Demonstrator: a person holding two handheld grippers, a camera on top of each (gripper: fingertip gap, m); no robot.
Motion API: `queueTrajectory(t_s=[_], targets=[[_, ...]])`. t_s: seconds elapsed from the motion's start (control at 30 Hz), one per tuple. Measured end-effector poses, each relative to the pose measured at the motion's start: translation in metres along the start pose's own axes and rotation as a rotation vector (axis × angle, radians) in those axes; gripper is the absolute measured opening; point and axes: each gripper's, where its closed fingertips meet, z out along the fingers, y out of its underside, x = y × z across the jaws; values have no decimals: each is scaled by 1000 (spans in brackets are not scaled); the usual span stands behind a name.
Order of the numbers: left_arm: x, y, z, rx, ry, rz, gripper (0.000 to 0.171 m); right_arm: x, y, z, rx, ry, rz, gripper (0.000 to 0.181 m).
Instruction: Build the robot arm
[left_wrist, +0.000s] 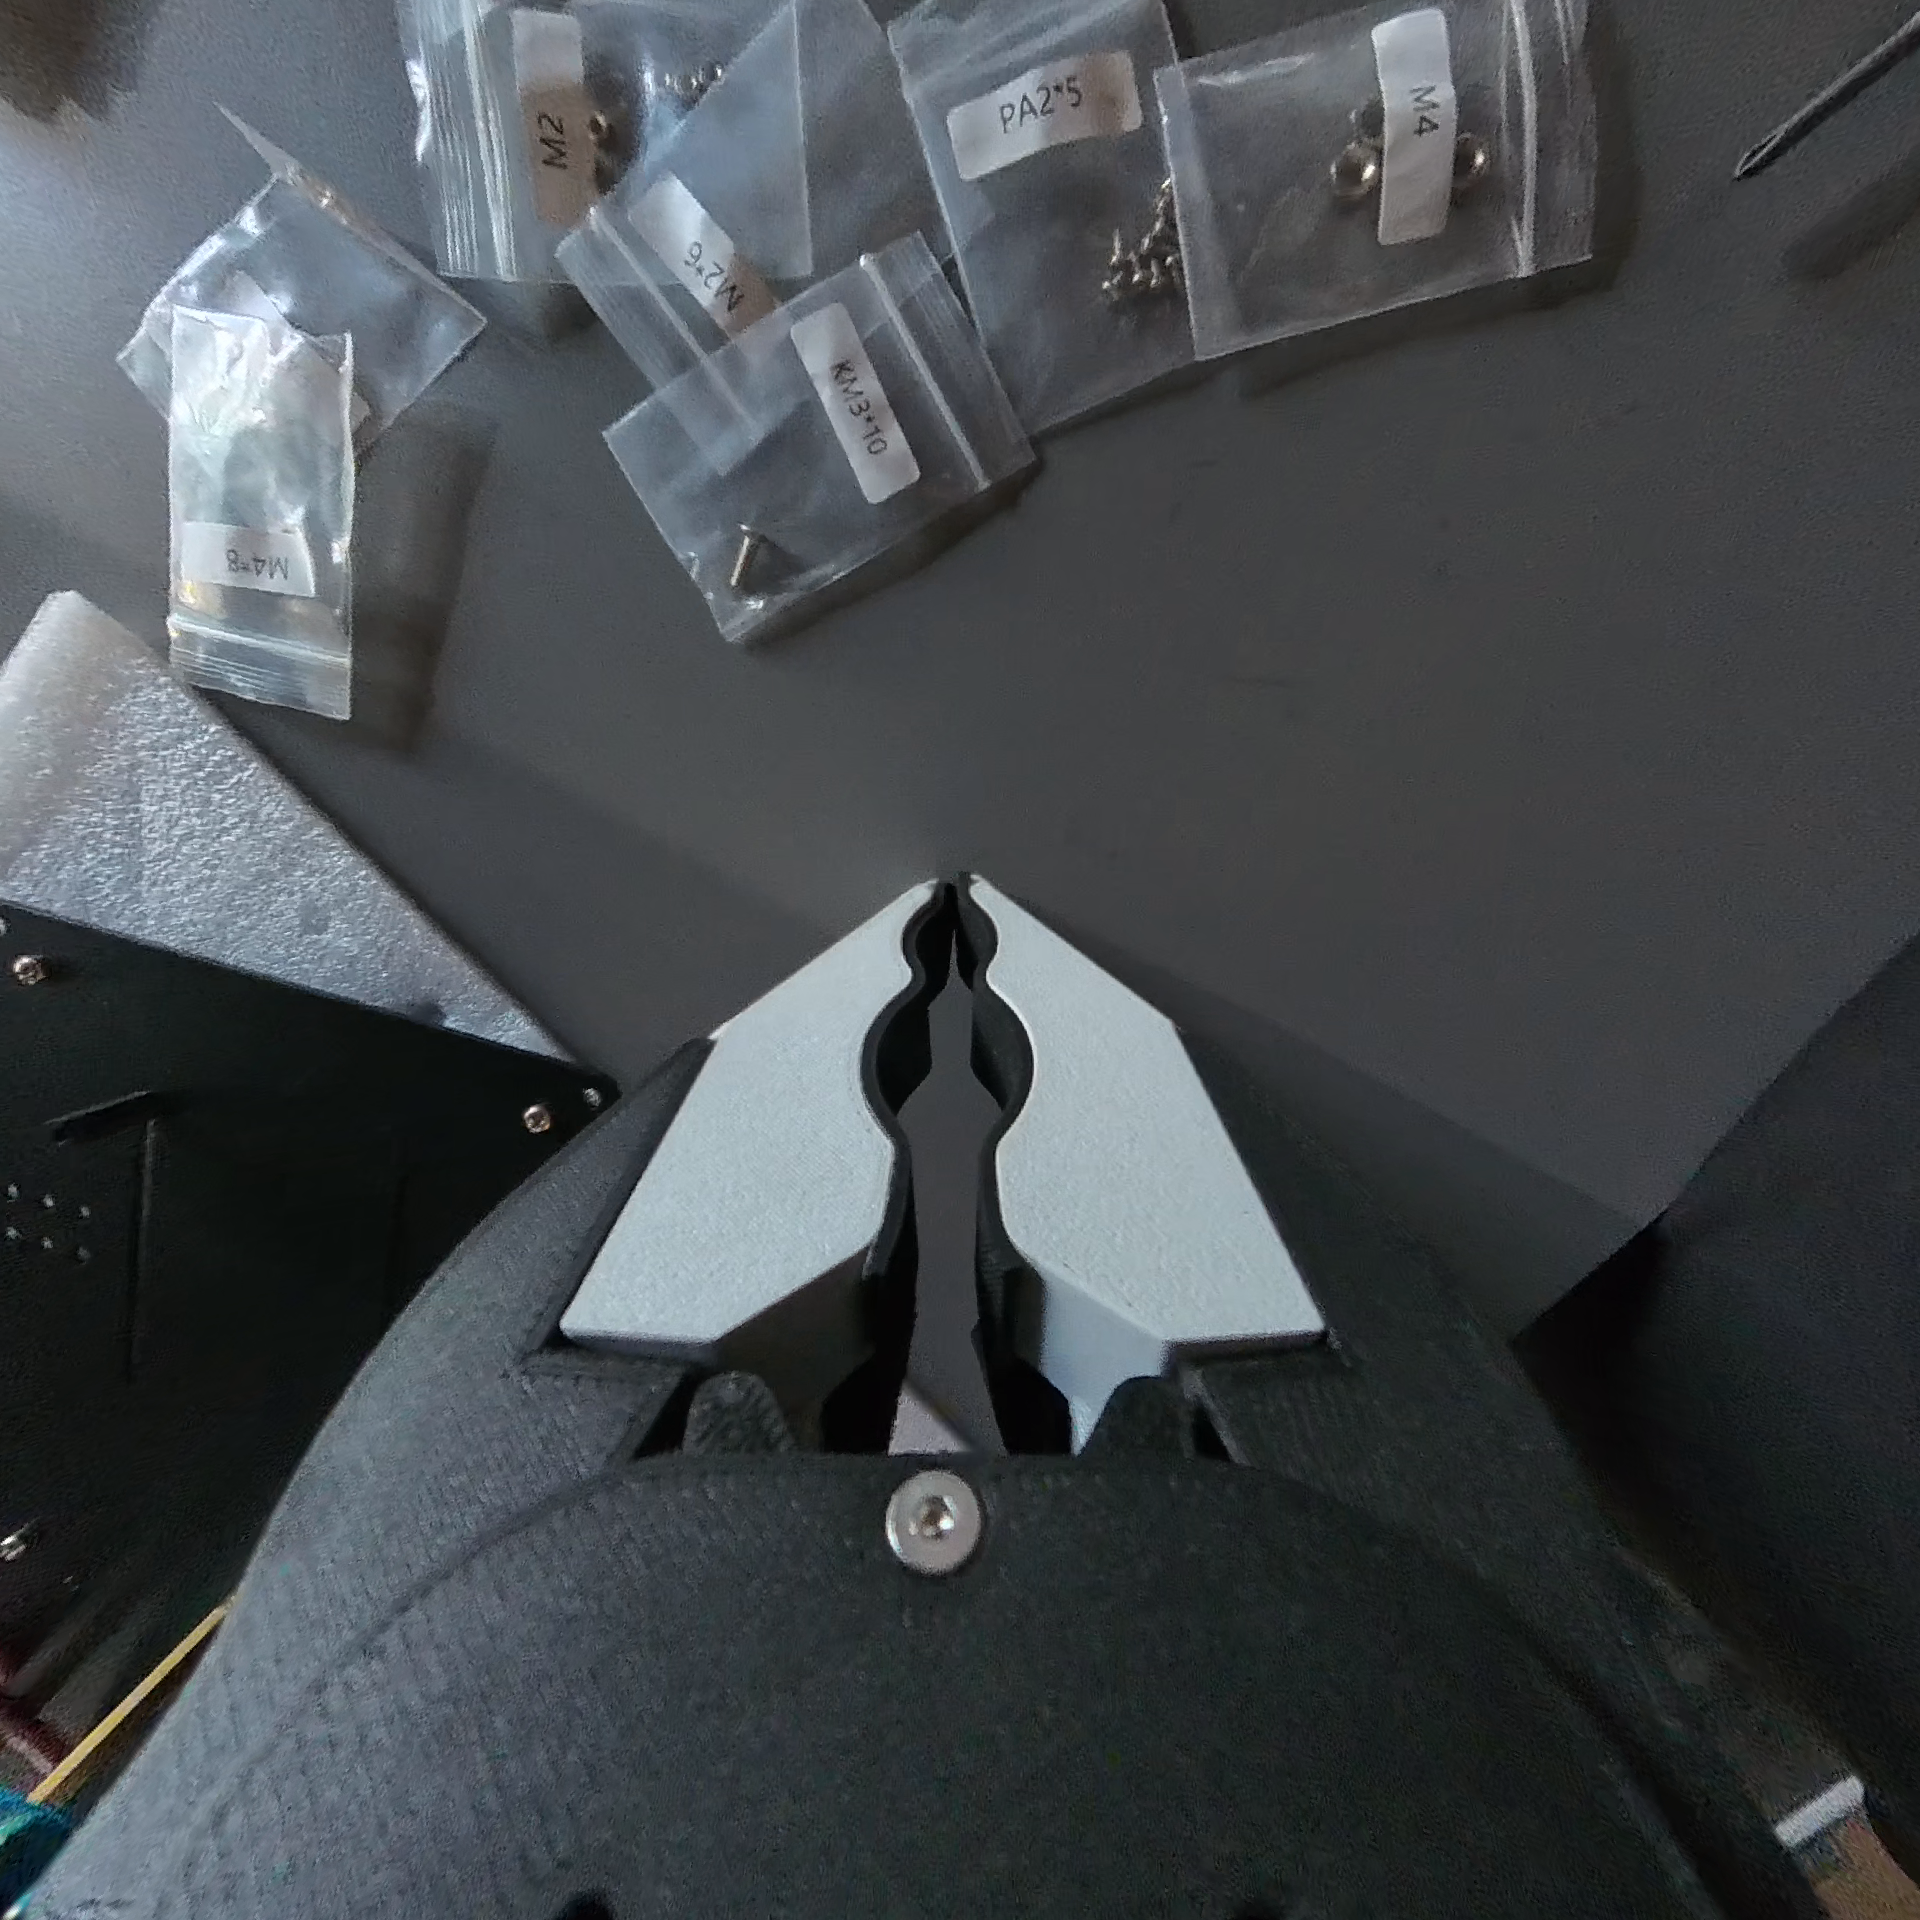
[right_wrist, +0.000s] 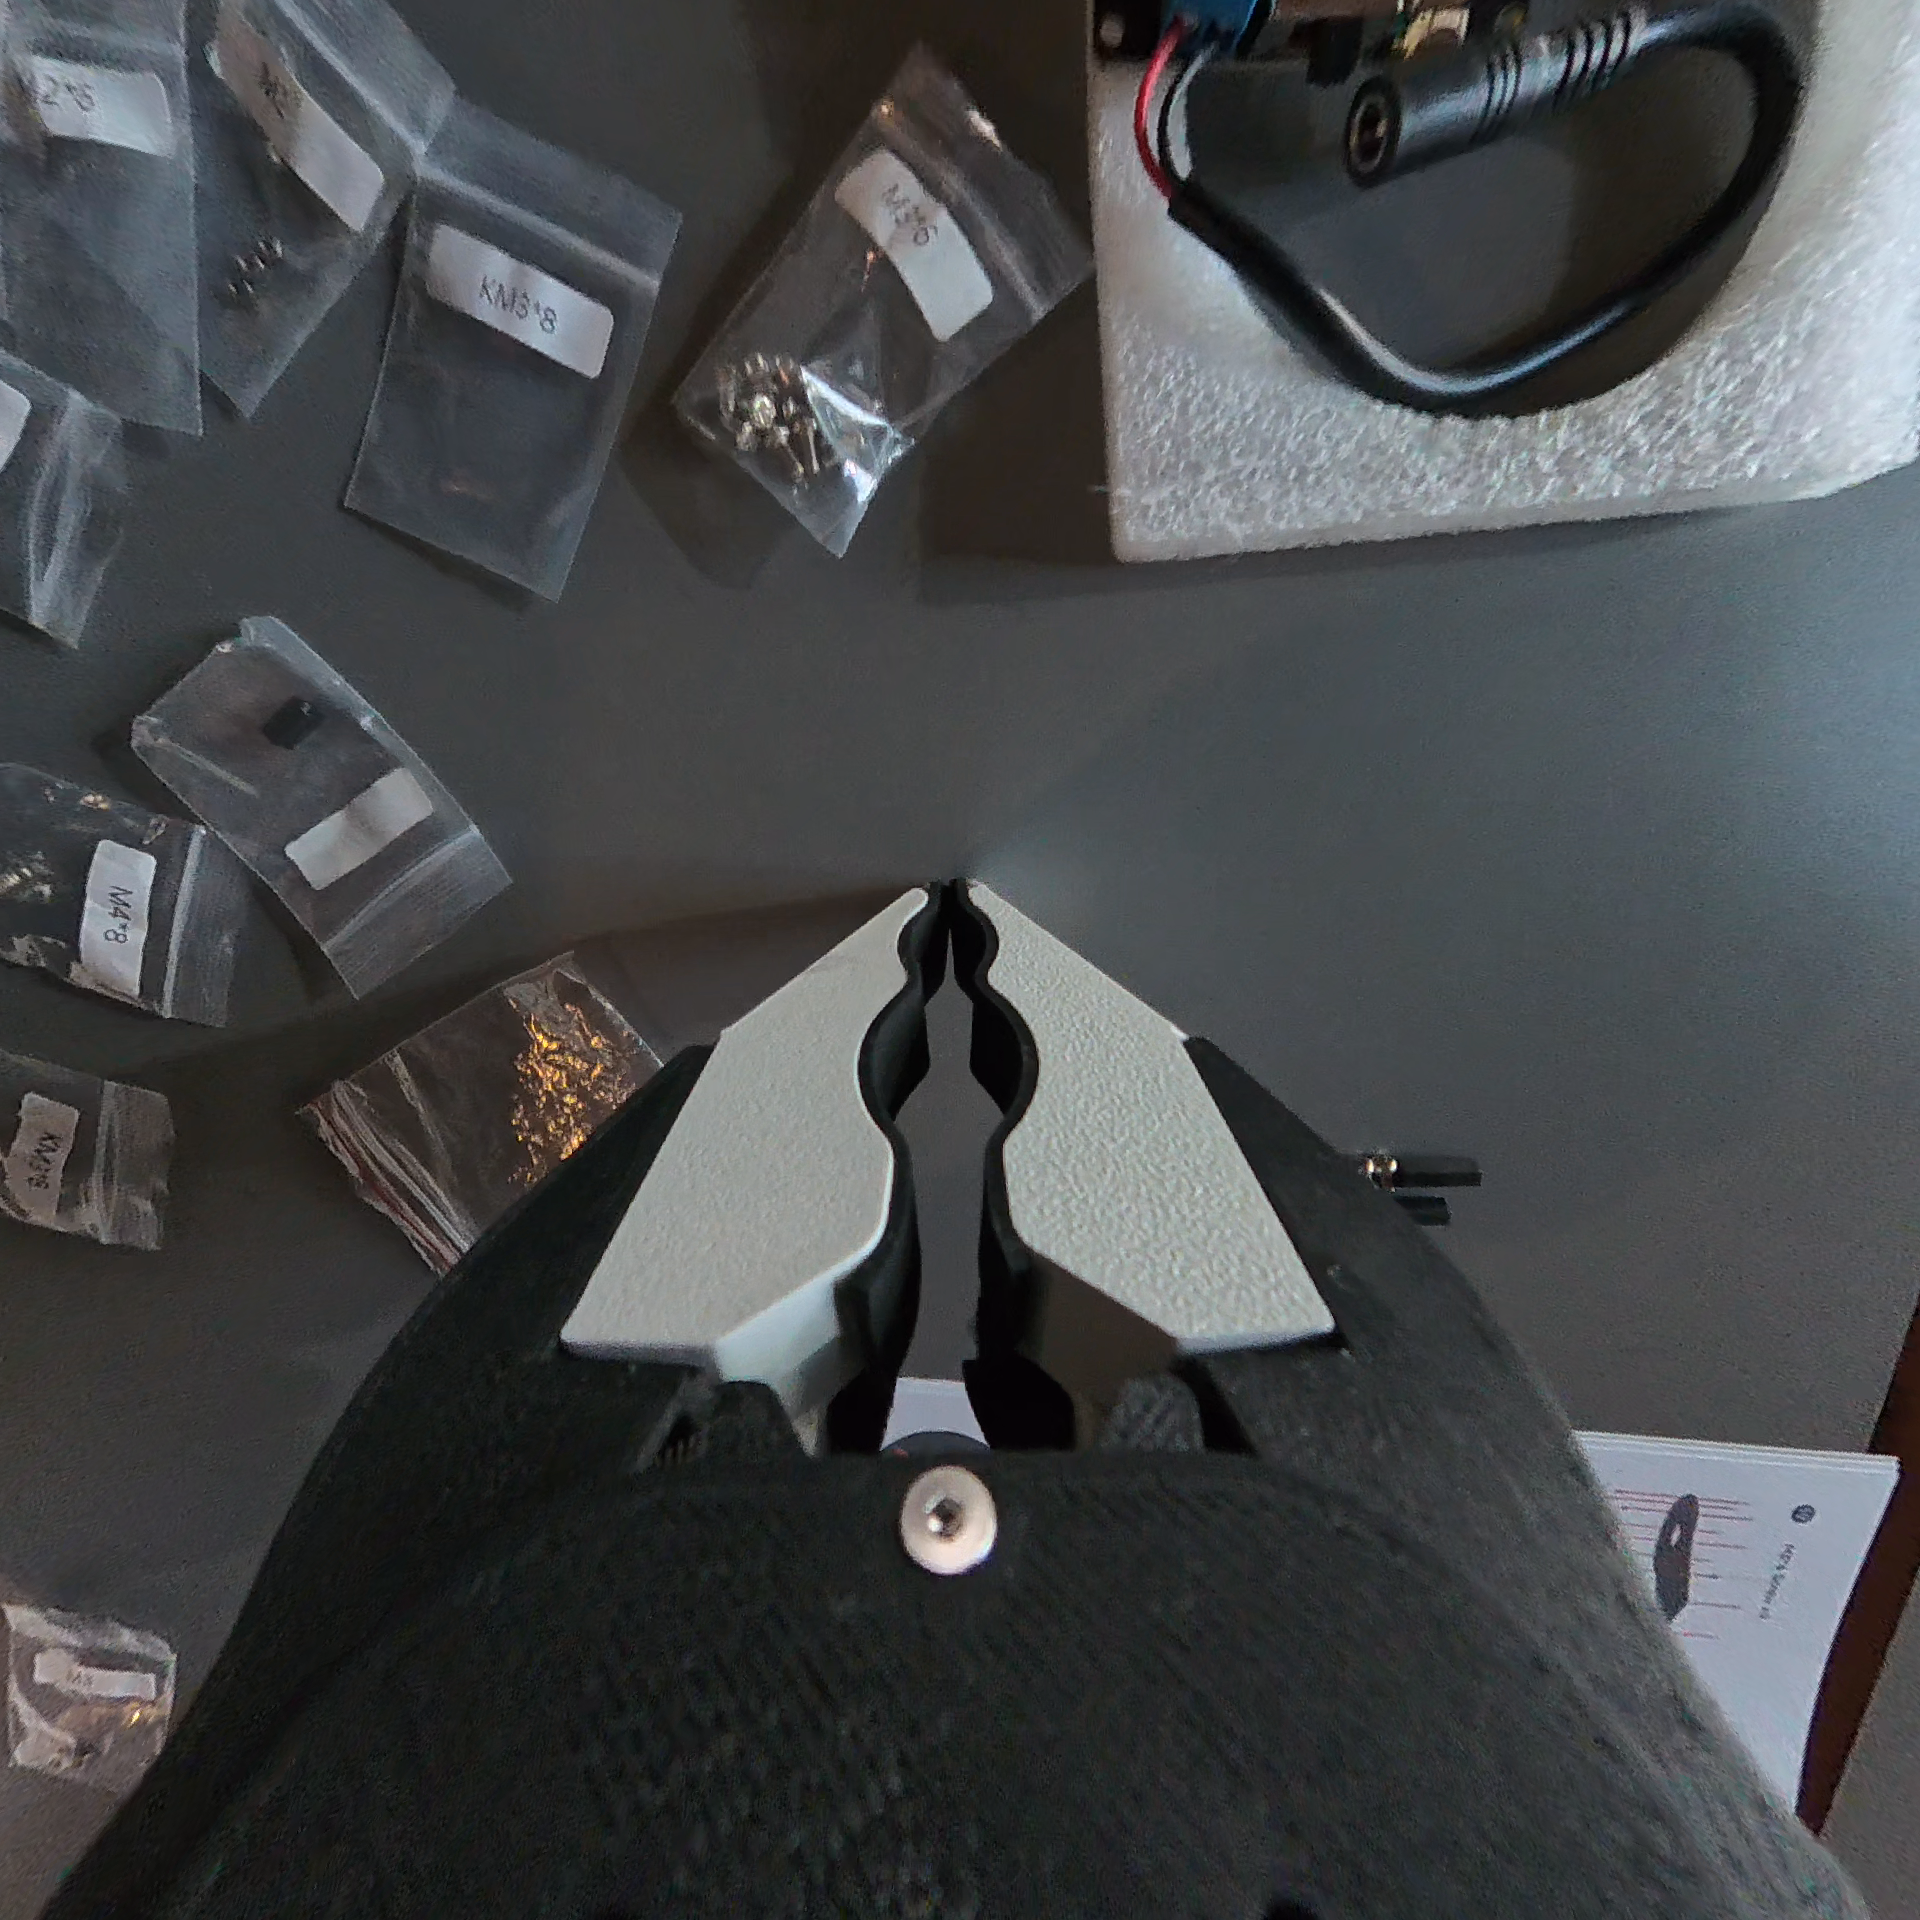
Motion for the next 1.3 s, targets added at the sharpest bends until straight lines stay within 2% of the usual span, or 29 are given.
queueTrajectory(t_s=[0.1, 0.13, 0.23, 0.27, 0.3, 0.33, 0.47, 0.7, 0.77, 0.9, 1.03, 1.13, 1.3], targets=[[1, -3, 1, 25, -4, -11, 0, 1, -4, -1, 14, 2, -22, 0], [0, -6, 2, 45, -14, -20, 0, 1, -21, -5, 88, 11, -48, 3], [2, -17, 2, 132, -12, -54, 2, 13, -101, -31, 422, 85, -86, 48], [4, -23, -1, 167, -1, -72, 14, 17, -120, -34, 480, 86, -89, 56], [5, -28, -6, 200, 15, -92, 23, 26, -133, -30, 494, 89, -69, 71], [7, -33, -11, 231, 33, -110, 28, 33, -139, -21, 477, 73, -43, 78], [7, -39, -32, 326, 56, -171, 28, 45, -145, 13, 381, 5, 1, 77], [8, -24, -40, 363, 85, -251, 27, 52, -143, 33, 330, -11, -13, 80], [9, -24, -39, 366, 97, -262, 27, 53, -141, 37, 321, -21, -3, 78], [10, -25, -36, 366, 112, -260, 27, 50, -142, 37, 339, -34, -12, 63], [12, -26, -35, 362, 116, -256, 27, 50, -142, 39, 334, -44, -1, 72], [12, -26, -35, 361, 120, -257, 27, 50, -143, 42, 321, -52, -3, 65], [11, -22, -36, 359, 116, -269, 26, 47, -144, 39, 320, -44, -22, 65]])
